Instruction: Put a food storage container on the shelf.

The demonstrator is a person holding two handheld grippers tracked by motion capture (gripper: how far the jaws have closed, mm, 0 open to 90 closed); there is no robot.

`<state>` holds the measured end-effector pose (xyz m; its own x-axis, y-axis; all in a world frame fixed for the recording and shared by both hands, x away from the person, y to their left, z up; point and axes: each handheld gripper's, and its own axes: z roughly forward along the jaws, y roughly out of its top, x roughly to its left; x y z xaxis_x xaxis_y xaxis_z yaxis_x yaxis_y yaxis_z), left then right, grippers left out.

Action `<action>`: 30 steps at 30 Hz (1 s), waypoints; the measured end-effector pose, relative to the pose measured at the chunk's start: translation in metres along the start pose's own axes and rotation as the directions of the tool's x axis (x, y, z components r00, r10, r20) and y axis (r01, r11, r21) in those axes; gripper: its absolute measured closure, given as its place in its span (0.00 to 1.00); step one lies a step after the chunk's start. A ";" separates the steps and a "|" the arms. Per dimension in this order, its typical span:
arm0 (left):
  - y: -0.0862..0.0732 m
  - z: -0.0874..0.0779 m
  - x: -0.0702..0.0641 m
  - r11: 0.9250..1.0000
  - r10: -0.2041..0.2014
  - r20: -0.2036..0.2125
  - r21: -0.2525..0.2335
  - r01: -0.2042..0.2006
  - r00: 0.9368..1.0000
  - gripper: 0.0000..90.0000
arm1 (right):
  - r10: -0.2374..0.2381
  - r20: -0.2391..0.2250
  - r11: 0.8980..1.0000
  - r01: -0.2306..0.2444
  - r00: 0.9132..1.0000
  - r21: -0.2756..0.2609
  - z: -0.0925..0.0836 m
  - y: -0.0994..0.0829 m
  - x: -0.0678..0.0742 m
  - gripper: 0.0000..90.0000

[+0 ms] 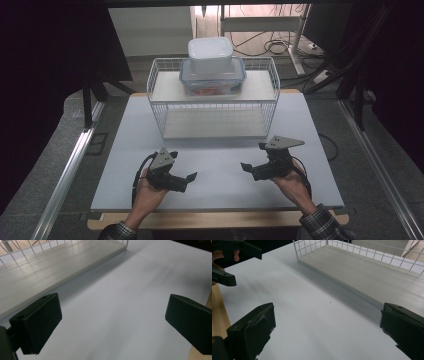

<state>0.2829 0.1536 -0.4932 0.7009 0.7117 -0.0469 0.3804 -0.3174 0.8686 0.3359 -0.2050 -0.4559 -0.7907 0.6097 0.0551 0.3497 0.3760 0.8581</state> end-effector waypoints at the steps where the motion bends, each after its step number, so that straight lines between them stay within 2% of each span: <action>1: -0.002 -0.001 -0.001 1.000 -0.004 -0.002 0.001 0.004 1.000 0.00 | 0.000 0.002 1.000 0.000 1.000 0.000 -0.001 -0.002 0.000 0.00; 8: -0.013 -0.001 -0.004 1.000 -0.014 -0.006 0.012 0.014 1.000 0.00 | 0.002 0.013 1.000 -0.002 1.000 0.015 -0.002 -0.017 0.003 0.00; 15: -0.022 0.003 -0.006 0.999 -0.037 0.015 0.035 0.036 0.999 0.00 | 0.003 0.006 0.999 -0.003 1.000 0.037 -0.003 -0.031 0.006 0.00; 25: -0.035 0.019 -0.007 0.988 -0.053 0.041 0.144 0.047 0.998 0.00 | 0.025 0.015 0.993 -0.027 1.000 0.113 0.000 -0.054 0.003 0.00; 30: -0.039 0.024 -0.007 0.982 -0.057 0.050 0.184 0.047 0.997 0.00 | 0.047 0.004 0.983 -0.047 0.999 0.178 0.005 -0.065 0.001 0.00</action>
<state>0.2777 0.1454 -0.5385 0.7074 0.6964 -0.1210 0.5176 -0.3937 0.7597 0.3150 -0.2255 -0.5140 -0.7715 0.6293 0.0938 0.4705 0.4650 0.7500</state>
